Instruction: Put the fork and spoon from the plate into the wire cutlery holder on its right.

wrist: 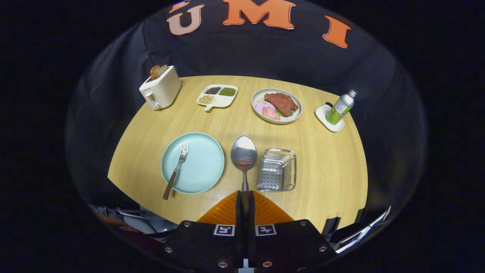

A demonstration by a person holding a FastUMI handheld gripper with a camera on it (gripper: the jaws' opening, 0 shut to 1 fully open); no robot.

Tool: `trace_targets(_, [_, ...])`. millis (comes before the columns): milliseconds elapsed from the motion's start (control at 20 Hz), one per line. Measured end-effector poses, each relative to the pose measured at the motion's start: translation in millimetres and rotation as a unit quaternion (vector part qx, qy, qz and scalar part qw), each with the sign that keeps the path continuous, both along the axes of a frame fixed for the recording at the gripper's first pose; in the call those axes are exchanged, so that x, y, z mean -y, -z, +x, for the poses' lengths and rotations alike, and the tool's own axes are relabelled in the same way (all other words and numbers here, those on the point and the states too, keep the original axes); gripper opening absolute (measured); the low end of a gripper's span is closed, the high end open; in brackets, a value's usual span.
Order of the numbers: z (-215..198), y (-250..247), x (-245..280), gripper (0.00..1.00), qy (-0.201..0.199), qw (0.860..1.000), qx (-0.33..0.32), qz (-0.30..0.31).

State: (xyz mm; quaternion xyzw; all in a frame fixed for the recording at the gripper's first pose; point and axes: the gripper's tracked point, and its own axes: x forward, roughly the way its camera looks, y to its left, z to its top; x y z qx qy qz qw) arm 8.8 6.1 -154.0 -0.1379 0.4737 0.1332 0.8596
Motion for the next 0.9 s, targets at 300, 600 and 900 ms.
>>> trace_targets(300, [8, 17, 39, 0.05, 0.000, 0.994, -0.100, -0.039])
trace_targets(600, [28, 38, 47, 0.05, -0.025, 0.980, -0.173, -0.090])
trace_targets(900, [36, 55, 44, 0.05, -0.049, 0.964, -0.230, -0.121])
